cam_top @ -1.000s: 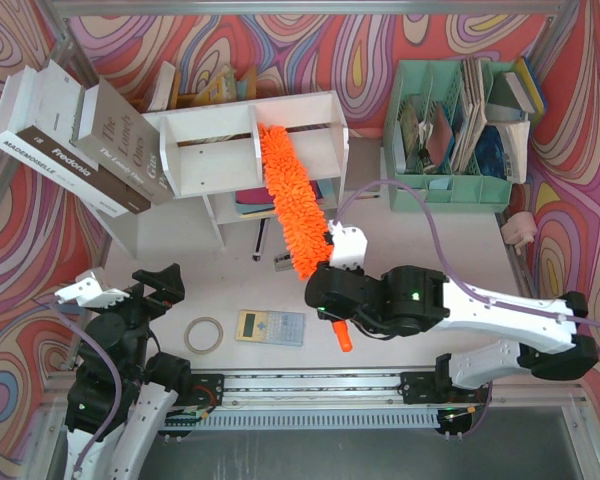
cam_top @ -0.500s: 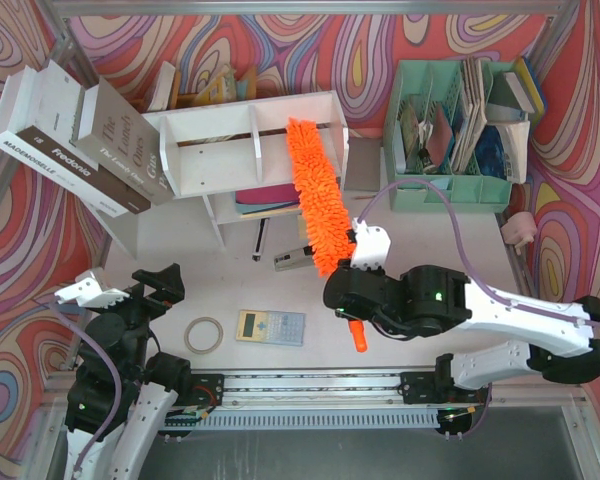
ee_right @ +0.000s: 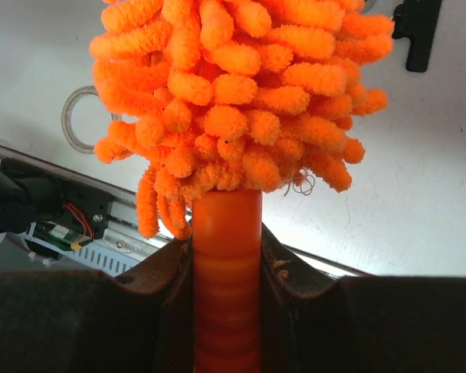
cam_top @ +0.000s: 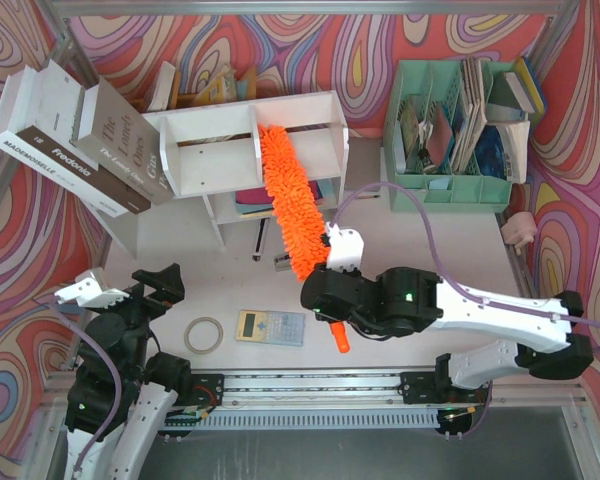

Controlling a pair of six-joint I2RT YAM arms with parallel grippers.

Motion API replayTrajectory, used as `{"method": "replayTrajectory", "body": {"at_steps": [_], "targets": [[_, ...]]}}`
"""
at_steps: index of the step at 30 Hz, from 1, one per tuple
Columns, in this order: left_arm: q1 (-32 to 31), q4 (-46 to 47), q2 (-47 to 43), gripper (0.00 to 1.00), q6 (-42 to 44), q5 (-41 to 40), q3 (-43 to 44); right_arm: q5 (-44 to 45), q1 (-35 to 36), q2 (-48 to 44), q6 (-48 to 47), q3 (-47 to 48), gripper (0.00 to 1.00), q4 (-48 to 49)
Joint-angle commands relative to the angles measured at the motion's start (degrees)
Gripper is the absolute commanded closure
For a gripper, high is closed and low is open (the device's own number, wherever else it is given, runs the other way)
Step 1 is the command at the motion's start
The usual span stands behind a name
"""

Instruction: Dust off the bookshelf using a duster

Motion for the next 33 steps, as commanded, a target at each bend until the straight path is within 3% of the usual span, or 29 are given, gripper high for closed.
{"method": "replayTrajectory", "body": {"at_steps": [1,5,9,13,22,33], "targets": [[0.2,0.2,-0.1,0.01,-0.2,-0.5,-0.8,7.0,0.1,-5.1,5.9,-0.9,1.0,-7.0],[0.3,0.3,-0.4,0.02,-0.2,-0.5,-0.8,8.1,0.1,-7.2,9.5,-1.4,1.0,-10.5],[0.2,0.4,-0.1,0.02,-0.2,-0.3,-0.9,6.0,0.1,-5.8,4.2,-1.2,1.0,-3.8],[0.2,0.2,0.0,0.02,-0.1,-0.5,-0.8,6.0,0.1,-1.4,2.1,3.3,1.0,-3.9],[0.2,0.2,-0.3,0.02,-0.1,-0.9,-0.8,9.3,0.1,-5.5,-4.8,11.0,1.0,-1.6],[0.3,0.3,0.3,0.02,-0.1,-0.6,-0.8,10.1,0.1,-2.9,-14.6,23.3,1.0,0.2]]}}
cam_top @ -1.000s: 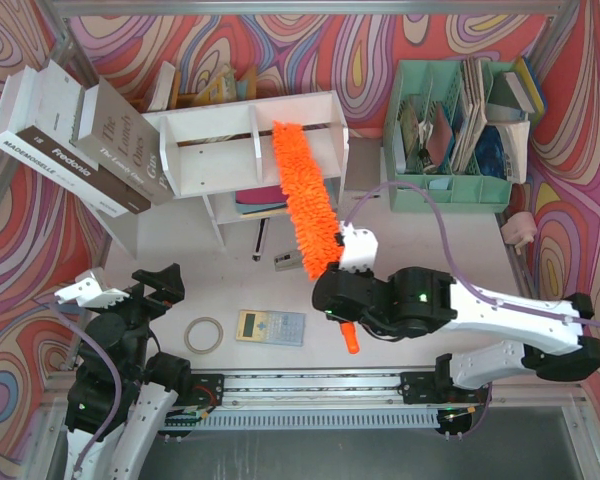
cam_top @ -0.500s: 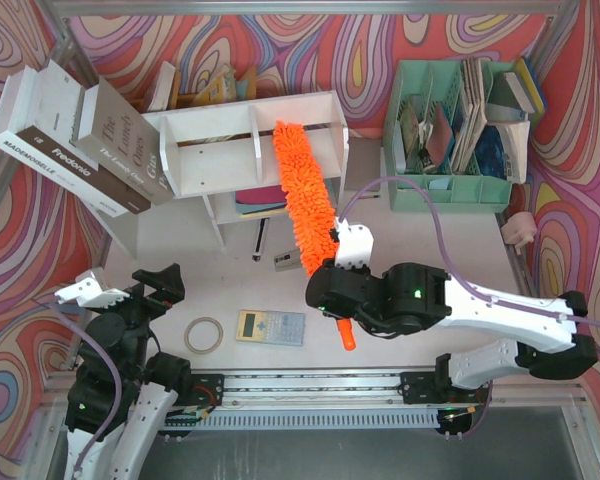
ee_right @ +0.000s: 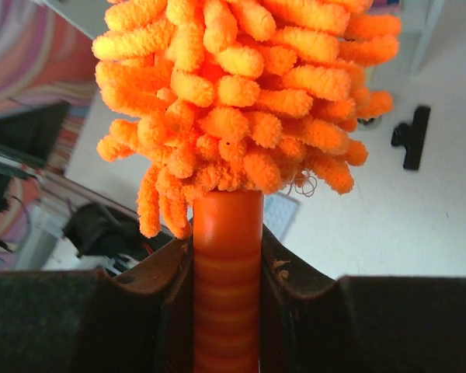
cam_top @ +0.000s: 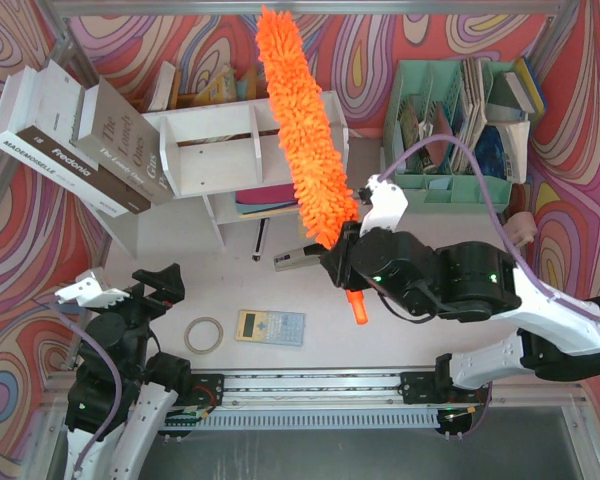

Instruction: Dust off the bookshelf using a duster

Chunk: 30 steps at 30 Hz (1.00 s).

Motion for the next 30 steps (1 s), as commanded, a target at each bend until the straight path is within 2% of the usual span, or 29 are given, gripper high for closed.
{"method": "replayTrajectory", "body": {"at_steps": [1,12,17,20,30], "targets": [[0.3,0.3,0.2,0.02,-0.1,-0.6,-0.7,4.3,-0.1,0.5,-7.1,4.9,1.0,6.2],[0.3,0.3,0.2,0.02,-0.1,-0.5,-0.7,-5.1,0.9,6.8,-5.7,-0.8,1.0,17.1],[0.3,0.3,0.2,0.02,-0.1,-0.5,-0.7,-4.9,3.3,9.4,-2.5,-3.8,1.0,20.3],[0.3,0.2,-0.1,0.02,-0.2,-0.5,-0.7,-4.2,3.8,10.7,1.1,-4.7,1.0,19.1],[0.3,0.0,-0.8,0.02,-0.4,-0.8,-0.7,-5.1,4.2,10.3,10.5,-15.5,1.0,22.6]]}}
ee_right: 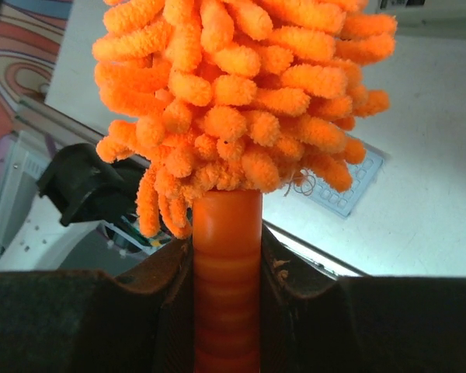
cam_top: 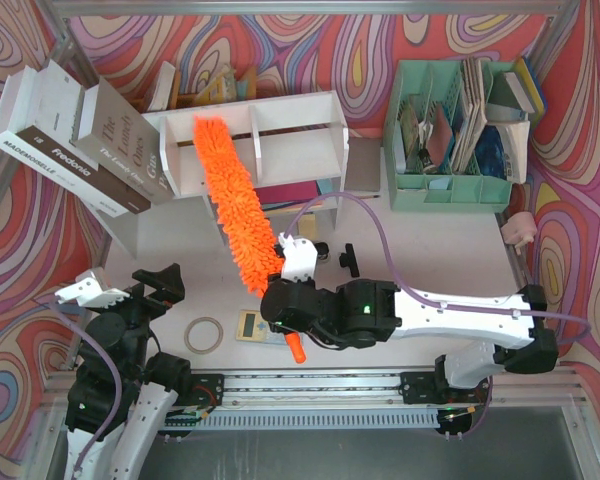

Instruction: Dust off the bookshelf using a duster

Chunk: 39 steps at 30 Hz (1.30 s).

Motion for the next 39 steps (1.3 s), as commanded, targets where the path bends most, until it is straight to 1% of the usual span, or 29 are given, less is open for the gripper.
{"method": "replayTrajectory", "body": {"at_steps": [1,5,10,16,22,25,33,36,39], "targets": [[0.3,0.0,-0.8,0.01,-0.4,-0.8,-0.8,1.6,0.2,-0.7,5.1,-1.7,1.0,3.0],[0.3,0.0,-1.0,0.02,-0.5,-0.8,-0.7,1.8,0.4,0.8,4.0,1.4,1.0,1.2],[0.3,-0.2,-1.6,0.02,-0.6,-1.1,-0.7,5.3,1.2,-0.1,3.5,4.1,1.0,-0.7],[0.3,-0.1,-1.6,0.02,-0.6,-1.1,-0.8,7.2,1.4,-2.4,5.9,1.7,1.0,-2.0],[0.3,-0.1,-1.4,0.02,-0.5,-1.3,-0.7,5.0,1.4,-1.7,7.8,-1.4,1.0,-1.8],[0.3,-0.2,-1.3,0.01,-0.5,-1.4,-0.7,2.5,1.4,-0.5,6.6,-1.7,1.0,0.4],[0.3,-0.2,-1.7,0.02,-0.5,-1.5,-0.7,-6.8,1.6,9.4,-0.9,5.8,1.0,4.8],[0.3,-0.3,-1.7,0.02,-0.5,-1.5,-0.7,-6.6,2.6,12.2,-1.9,9.8,1.0,3.0],[0.3,-0.3,-1.8,0.02,-0.5,-1.6,-0.7,-3.1,2.7,11.0,0.4,9.5,1.0,-0.2]]}}
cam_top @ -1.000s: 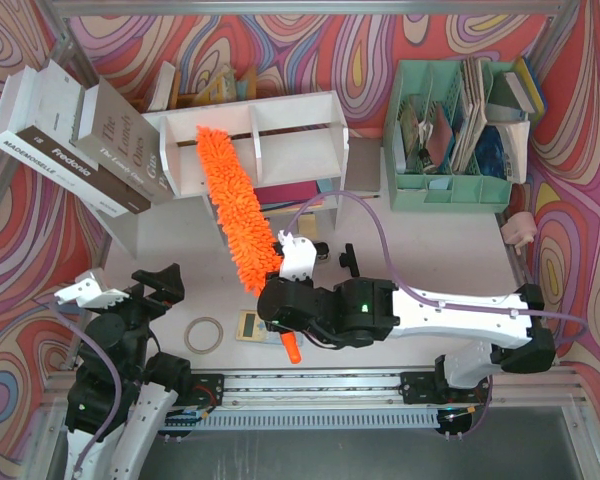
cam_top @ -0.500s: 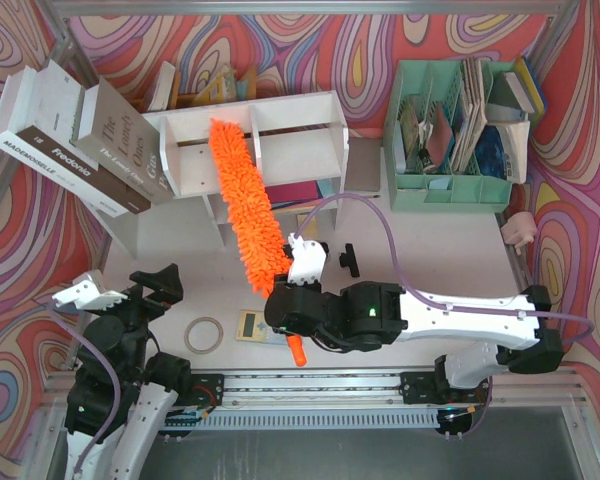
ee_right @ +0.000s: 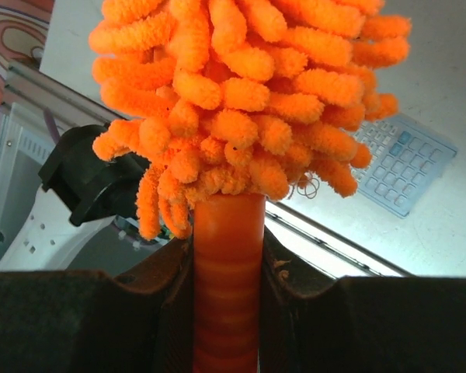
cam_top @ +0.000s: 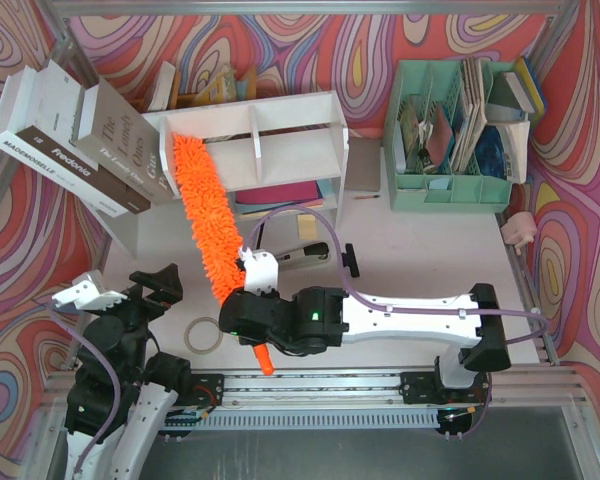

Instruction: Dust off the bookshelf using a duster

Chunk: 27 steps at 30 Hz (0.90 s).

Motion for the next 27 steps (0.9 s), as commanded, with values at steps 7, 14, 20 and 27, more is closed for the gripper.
{"method": "replayTrajectory", "body": {"at_steps": [7,14,20,27], "targets": [[0.3,-0.3,-0.7,0.02,-0.1,-0.7,-0.7,11.9,1.0,-11.7,9.5,-5.5,1.0,-9.0],[0.4,-0.2,-0.4,0.02,-0.1,-0.5,-0.8,8.4,1.0,-8.9,3.7,-3.1,1.0,-3.9],[0.3,-0.3,-0.2,0.02,-0.1,-0.7,-0.6,1.3,1.4,-0.1,-4.8,5.6,1.0,-0.3],[0.3,-0.3,-0.4,0.02,-0.1,-0.8,-0.7,7.6,1.4,-5.4,1.5,0.3,1.0,-4.6]]}}
